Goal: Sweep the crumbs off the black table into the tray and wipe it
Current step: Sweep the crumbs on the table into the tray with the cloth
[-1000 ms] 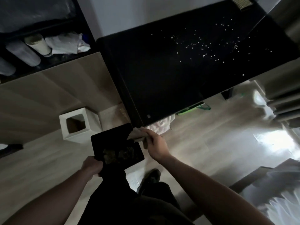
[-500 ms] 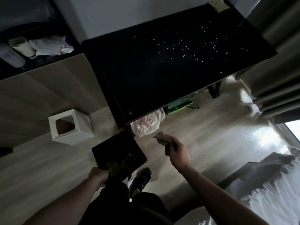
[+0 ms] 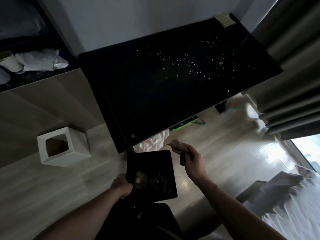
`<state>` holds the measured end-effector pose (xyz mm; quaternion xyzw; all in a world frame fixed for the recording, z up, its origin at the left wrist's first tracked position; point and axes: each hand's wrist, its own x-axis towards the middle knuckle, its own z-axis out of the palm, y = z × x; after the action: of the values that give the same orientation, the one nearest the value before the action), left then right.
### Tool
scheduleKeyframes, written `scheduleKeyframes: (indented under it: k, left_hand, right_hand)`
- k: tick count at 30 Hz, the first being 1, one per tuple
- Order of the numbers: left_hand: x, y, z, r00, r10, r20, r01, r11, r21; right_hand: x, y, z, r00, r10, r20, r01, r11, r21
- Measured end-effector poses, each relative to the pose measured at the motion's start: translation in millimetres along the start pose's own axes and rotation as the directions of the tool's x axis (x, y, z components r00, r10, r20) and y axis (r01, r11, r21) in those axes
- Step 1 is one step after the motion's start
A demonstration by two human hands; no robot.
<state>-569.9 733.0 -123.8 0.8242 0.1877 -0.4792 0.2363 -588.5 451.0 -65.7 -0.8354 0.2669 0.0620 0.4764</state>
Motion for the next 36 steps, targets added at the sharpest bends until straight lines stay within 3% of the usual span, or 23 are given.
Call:
scheduleKeyframes:
  k: [6,12,18,23,27,31,36]
  left_hand:
    - [12.6,37.8,0.3,1.0,0.011,-0.009,-0.01,0.997,0.078]
    - [15.4,79.1,14.4,0.997,-0.067,-0.022,0.069,0.995,0.078]
    - [18.2,115.7,74.7,0.97,-0.22,-0.099,0.2,0.963,-0.181]
    - [-1.8,160.3,110.1,0.952,-0.302,-0.059,0.249,0.868,-0.43]
    - [-7.2,195.5,122.1,0.963,-0.266,-0.048,0.196,0.809,-0.554]
    - [25.4,196.6,145.2,0.968,-0.236,-0.089,0.158,0.842,-0.516]
    - [64.6,209.8,164.8,0.975,-0.219,-0.031,0.178,0.861,-0.477]
  right_hand:
    - [36.2,-20.2,-31.2,0.996,-0.044,-0.076,0.046,0.999,0.025]
    - [99.4,-12.2,-70.6,0.997,-0.065,-0.028,0.065,0.998,-0.022]
    - [177.5,15.3,-124.3,0.981,-0.143,0.134,0.154,0.985,-0.079]
    - [224.2,16.6,-181.2,0.963,-0.186,0.196,0.21,0.972,-0.109]
    - [255.0,14.8,-218.0,0.976,-0.182,0.121,0.199,0.969,-0.146]
    - [277.4,16.3,-248.4,0.988,-0.153,-0.008,0.149,0.972,-0.179]
    - [320.6,25.9,-282.3,0.985,-0.138,-0.107,0.111,0.968,-0.224]
